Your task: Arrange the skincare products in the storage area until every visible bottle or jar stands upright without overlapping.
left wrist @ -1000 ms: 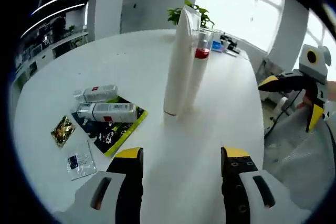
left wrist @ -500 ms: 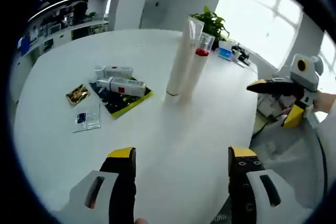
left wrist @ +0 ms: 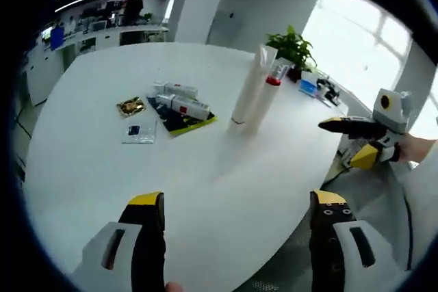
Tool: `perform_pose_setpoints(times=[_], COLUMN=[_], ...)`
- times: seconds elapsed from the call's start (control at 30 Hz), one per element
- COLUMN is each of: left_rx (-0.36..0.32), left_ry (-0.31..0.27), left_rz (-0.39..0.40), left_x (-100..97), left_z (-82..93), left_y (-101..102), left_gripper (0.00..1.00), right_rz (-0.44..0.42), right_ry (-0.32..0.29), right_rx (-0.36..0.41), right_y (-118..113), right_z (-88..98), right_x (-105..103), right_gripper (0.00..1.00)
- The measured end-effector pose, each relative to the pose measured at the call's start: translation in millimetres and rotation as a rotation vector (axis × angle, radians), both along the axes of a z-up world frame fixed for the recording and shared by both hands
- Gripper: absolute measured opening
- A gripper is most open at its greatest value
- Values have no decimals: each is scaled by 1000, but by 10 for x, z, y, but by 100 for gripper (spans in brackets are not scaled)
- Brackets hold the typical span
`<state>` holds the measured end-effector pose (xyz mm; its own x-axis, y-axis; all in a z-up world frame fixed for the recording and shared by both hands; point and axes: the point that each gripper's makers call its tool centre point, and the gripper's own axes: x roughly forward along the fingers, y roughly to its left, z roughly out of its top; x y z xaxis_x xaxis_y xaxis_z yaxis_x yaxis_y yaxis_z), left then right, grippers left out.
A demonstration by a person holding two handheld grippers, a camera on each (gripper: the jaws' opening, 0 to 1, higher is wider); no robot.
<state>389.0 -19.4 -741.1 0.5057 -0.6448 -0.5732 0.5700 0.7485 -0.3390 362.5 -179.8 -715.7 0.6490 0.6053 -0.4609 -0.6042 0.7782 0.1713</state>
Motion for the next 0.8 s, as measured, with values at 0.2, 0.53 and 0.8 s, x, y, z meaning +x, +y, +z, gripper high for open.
perform_pose_setpoints(times=[0.2,0.53,0.8], left_rx=[2,15,19], left_ry=[-26,-46,-68], left_rz=[58,132,171], left_x=[-66,-223,-243], left_z=[97,160,271], left_y=[174,436,563], left_gripper=[91,97,97], right_rz=[4,0,2], right_ry=[-1,-9,-11], right_rx=[-7,-14,-24], right_y=[0,-11,-5], right_z=[-7,-6,-6], right_x=[-2,4,0], right_gripper=[71,70,70])
